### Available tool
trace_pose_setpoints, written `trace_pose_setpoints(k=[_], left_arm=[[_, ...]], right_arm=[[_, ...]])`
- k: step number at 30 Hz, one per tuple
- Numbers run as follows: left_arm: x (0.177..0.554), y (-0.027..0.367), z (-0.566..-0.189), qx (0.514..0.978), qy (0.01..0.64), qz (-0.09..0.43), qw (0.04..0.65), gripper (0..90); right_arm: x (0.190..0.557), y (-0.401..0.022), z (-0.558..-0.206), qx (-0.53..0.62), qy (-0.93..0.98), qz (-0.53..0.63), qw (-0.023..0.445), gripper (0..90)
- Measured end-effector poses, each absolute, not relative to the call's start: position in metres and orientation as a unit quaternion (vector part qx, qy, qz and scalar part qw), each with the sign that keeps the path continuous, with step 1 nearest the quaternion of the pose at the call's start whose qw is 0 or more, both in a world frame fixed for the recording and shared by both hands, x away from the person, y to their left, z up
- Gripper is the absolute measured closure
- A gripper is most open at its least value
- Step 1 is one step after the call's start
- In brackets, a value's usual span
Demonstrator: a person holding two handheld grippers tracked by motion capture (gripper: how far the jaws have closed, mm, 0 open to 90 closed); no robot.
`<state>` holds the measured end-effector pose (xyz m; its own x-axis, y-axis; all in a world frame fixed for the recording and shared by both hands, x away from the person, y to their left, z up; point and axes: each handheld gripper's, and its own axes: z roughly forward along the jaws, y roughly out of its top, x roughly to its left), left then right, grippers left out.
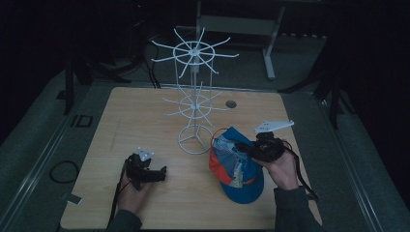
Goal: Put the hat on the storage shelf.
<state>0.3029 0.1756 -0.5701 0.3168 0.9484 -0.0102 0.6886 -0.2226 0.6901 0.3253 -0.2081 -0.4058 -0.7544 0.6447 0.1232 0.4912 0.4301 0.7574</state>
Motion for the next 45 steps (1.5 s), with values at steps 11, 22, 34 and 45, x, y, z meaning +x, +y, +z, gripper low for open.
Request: trace_pose_setpoints(k=[11,22,34,45], left_arm=[[0.303,0.176,-0.57,0.753,0.543,0.214,0.304,1.4],[0.303,0.176,-0.57,0.752,0.543,0.214,0.304,1.4],[0.303,0.176,-0.57,0.753,0.543,0.214,0.304,1.4],[0.303,0.176,-0.57,0.753,0.544,0.214,0.304,1.4]], right_arm=[[0.318,-0.21,-0.393,0.323,0.837,0.429,0.107,86.9],[0.314,-0.214,-0.383,0.311,0.832,0.445,0.114,86.4],[0.309,-0.219,-0.371,0.304,0.828,0.457,0.118,86.3],[0.305,-0.22,-0.361,0.294,0.825,0.467,0.123,86.2]])
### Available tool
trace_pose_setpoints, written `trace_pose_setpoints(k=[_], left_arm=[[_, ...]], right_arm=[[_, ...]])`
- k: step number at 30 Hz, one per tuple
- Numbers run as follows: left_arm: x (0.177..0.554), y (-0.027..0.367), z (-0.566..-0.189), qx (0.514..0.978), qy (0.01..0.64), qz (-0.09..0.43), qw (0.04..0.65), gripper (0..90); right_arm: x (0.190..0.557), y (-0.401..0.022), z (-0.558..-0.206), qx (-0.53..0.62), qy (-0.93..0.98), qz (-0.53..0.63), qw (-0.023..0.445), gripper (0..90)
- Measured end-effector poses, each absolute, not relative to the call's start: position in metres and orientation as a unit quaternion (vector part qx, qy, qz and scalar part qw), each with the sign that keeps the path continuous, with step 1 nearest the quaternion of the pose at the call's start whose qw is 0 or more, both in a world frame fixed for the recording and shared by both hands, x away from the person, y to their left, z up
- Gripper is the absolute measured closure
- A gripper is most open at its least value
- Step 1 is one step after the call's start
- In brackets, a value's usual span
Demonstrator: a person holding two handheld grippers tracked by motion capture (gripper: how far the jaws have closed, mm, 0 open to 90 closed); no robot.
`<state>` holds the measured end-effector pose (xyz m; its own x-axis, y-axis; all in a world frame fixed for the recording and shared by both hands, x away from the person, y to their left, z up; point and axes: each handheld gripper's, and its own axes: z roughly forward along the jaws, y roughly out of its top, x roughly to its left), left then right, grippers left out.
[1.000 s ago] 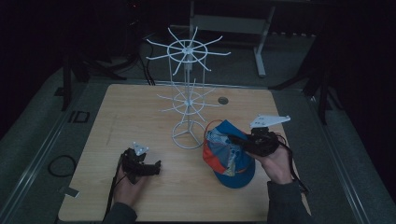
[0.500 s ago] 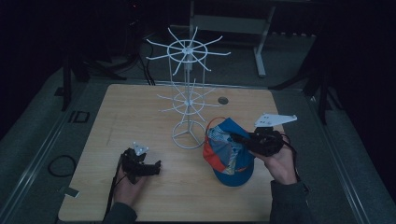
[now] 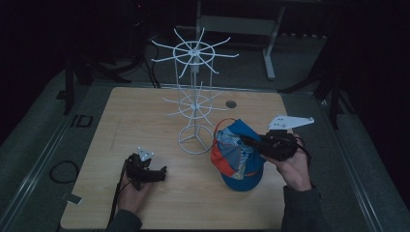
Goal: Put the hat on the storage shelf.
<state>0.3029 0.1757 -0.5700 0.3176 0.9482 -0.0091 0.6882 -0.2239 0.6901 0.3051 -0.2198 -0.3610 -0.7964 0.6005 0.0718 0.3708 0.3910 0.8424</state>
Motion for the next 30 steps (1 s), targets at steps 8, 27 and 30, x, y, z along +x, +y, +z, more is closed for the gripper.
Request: trace_pose_setpoints(k=[8,27,30], left_arm=[[0.303,0.176,-0.57,0.753,0.544,0.214,0.304,1.4],[0.303,0.176,-0.57,0.753,0.544,0.214,0.304,1.4],[0.303,0.176,-0.57,0.753,0.544,0.214,0.304,1.4]], right_arm=[[0.304,-0.221,-0.356,0.291,0.821,0.475,0.122,86.1],[0.306,-0.222,-0.339,0.278,0.809,0.503,0.12,86.0],[0.306,-0.221,-0.335,0.275,0.808,0.507,0.12,86.0]])
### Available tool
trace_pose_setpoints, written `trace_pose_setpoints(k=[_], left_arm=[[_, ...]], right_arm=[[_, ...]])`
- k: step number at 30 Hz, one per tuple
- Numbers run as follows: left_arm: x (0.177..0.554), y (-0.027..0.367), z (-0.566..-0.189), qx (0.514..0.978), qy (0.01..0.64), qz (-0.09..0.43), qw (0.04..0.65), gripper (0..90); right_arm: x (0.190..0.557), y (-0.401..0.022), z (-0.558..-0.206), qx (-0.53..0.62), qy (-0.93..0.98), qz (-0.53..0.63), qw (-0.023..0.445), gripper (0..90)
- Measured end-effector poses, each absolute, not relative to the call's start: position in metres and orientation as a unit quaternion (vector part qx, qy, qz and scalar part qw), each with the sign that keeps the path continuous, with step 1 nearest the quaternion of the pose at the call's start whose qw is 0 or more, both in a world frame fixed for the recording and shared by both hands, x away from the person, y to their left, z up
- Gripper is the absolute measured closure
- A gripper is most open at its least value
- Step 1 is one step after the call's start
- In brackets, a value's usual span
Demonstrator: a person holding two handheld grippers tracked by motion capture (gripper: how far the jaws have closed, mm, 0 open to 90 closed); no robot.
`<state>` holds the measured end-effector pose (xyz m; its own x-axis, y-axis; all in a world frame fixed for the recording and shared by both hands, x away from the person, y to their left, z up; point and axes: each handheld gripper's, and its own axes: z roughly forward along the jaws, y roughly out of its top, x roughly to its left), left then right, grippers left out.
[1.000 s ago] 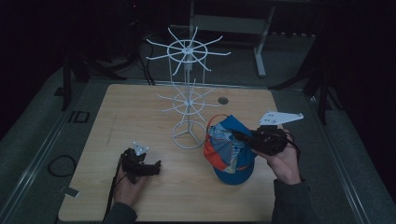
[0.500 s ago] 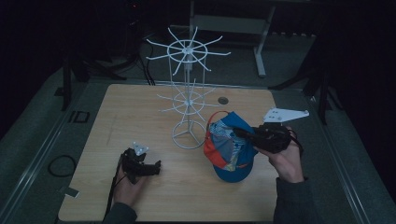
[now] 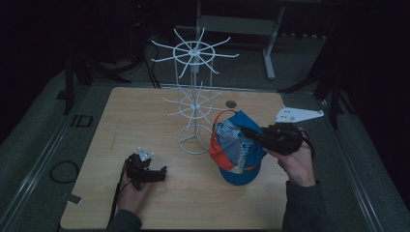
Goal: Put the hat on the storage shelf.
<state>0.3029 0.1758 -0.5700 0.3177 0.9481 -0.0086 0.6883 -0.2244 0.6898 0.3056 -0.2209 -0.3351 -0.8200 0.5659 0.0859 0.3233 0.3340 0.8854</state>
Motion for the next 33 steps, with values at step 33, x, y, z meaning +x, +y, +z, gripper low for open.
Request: trace_pose_setpoints(k=[33], left_arm=[[0.303,0.176,-0.57,0.753,0.544,0.214,0.304,1.4]], right_arm=[[0.308,-0.22,-0.304,0.249,0.795,0.543,0.106,86.0]])
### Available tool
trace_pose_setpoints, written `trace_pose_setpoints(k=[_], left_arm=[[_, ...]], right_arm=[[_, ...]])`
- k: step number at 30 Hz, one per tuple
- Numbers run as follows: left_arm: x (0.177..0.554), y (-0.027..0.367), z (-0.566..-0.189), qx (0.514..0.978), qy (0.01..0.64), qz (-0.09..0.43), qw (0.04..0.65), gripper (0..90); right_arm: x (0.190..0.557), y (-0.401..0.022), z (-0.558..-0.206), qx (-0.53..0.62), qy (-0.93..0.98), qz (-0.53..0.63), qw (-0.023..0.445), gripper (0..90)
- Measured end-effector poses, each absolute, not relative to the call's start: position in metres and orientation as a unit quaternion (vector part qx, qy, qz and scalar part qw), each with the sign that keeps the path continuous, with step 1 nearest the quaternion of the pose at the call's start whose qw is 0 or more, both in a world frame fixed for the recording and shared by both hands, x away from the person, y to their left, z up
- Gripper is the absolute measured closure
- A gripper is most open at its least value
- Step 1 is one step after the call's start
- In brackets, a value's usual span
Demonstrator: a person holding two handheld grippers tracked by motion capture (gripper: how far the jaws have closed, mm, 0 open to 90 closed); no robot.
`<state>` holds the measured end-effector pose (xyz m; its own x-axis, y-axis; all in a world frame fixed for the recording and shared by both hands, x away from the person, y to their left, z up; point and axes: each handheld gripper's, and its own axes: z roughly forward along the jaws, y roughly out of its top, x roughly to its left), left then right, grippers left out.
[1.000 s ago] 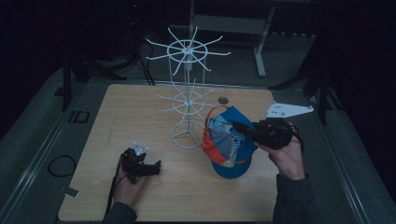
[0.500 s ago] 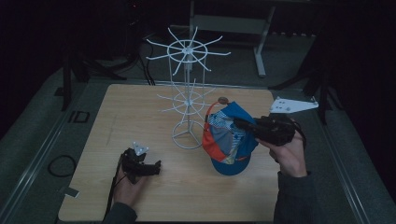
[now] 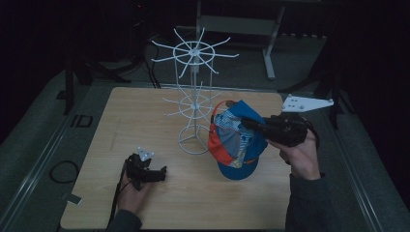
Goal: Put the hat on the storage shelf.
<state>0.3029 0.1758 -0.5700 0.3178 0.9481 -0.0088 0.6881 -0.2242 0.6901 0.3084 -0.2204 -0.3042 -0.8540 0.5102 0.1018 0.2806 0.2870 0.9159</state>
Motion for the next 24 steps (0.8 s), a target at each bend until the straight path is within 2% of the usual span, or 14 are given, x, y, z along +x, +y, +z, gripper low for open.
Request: trace_pose_setpoints(k=[24], left_arm=[[0.303,0.175,-0.57,0.751,0.545,0.214,0.305,1.4]], right_arm=[[0.313,-0.224,-0.284,0.234,0.782,0.569,0.099,86.2]])
